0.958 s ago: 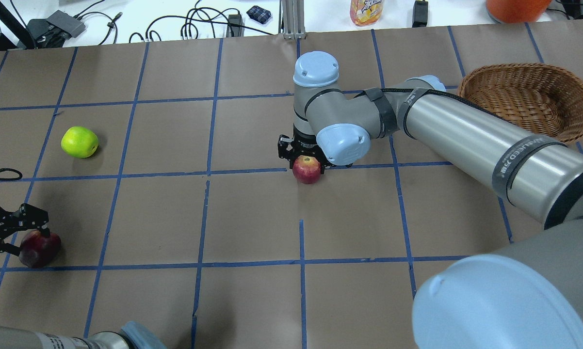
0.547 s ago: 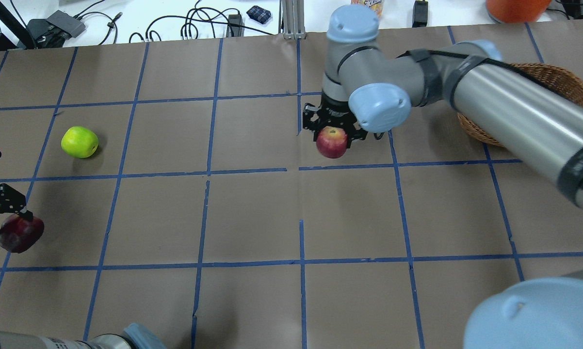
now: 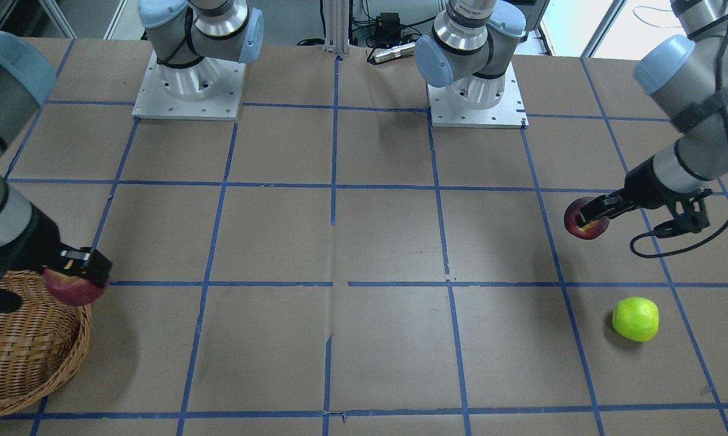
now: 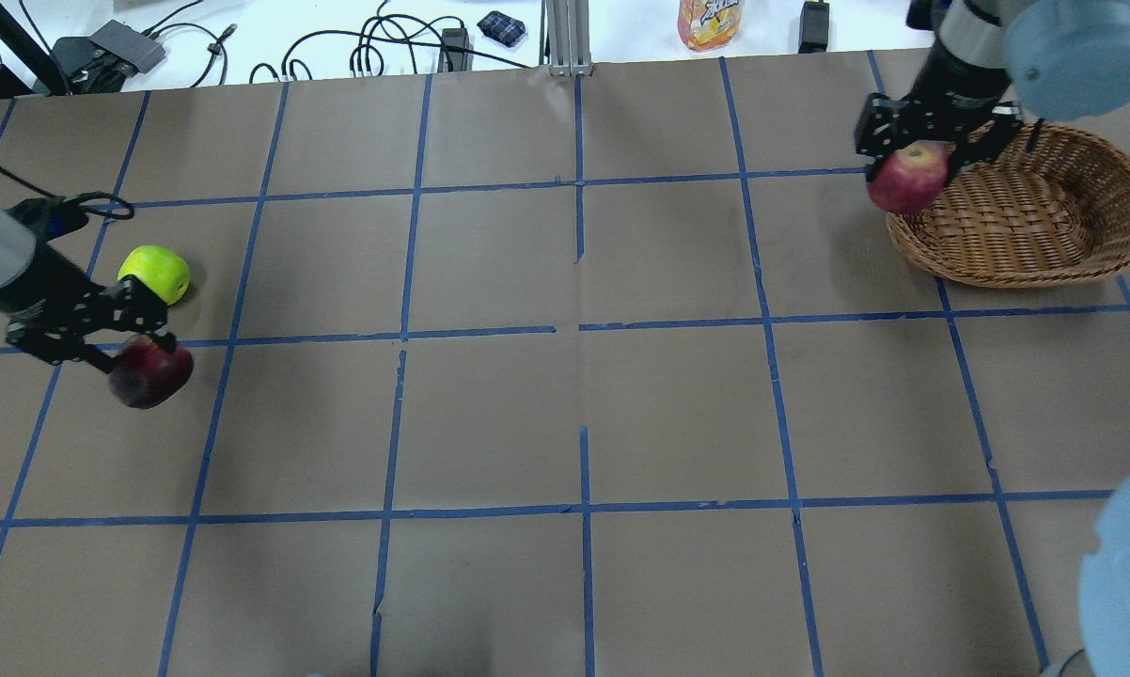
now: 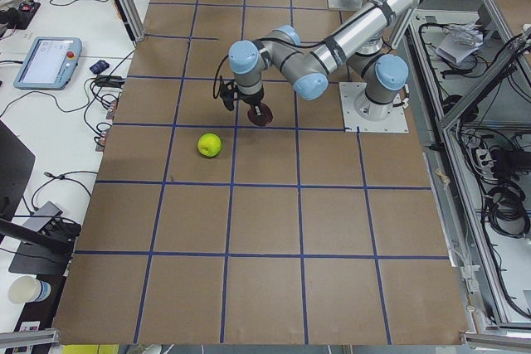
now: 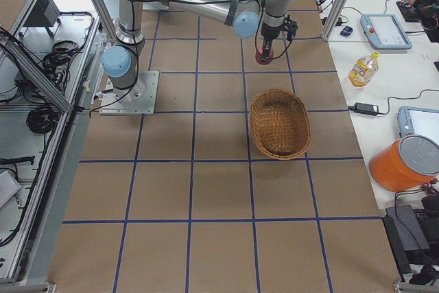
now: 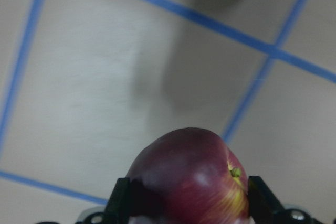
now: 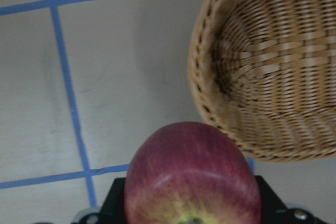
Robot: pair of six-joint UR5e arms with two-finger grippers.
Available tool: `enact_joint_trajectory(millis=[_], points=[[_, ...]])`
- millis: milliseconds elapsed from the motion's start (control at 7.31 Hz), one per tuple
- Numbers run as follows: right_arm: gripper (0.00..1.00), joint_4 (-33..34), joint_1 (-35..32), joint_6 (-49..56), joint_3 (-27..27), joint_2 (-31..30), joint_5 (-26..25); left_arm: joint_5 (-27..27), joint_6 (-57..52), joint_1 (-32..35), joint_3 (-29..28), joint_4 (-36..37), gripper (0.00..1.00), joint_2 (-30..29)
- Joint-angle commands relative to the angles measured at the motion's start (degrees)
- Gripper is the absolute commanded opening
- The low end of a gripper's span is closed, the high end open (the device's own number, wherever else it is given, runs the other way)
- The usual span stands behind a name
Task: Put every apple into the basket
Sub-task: 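Carry light red apple into basket with right gripper while left lifts dark apple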
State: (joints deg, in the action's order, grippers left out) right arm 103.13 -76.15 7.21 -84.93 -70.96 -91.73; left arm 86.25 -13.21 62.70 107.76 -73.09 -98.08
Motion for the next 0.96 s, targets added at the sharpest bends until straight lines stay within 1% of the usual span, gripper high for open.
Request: enact_joint_trajectory(millis=[0,137,274,411,547,684,821], points=[[0.0,4.84,6.6,8.78,0.55,4.05,-1.09,-5.52,9.89,15.2,-0.09,0.58,0.67,-0.18],[0.0,6.88,9.15,10.01,-0.06,5.55,-0.74,-7.65,20.05,21.27,-0.01,2.75,0.67,-1.22],[0.0,7.6,9.7,11.32,-0.06,6.79,-0.82,-7.85,26.59,27.07,-0.18,10.43,0.67,-3.23],[0.0,10.13,10.84,15.69,0.2,8.8,-1.34,-7.85,32.92,31.65,-0.35,16.34,0.67,-6.73],[0.0,13.81,12.85,16.6,0.11,11.69,-1.0,-7.93,39.34,34.92,-1.92,20.05,0.67,-9.81],[0.0,19.07,13.04,16.61,0.55,14.42,-0.91,-7.94,43.66,37.91,-5.85,20.96,0.67,-12.98],[0.0,21.73,13.22,18.35,0.46,16.27,-1.08,-7.94,48.84,40.29,-9.2,21.05,0.67,-15.88]])
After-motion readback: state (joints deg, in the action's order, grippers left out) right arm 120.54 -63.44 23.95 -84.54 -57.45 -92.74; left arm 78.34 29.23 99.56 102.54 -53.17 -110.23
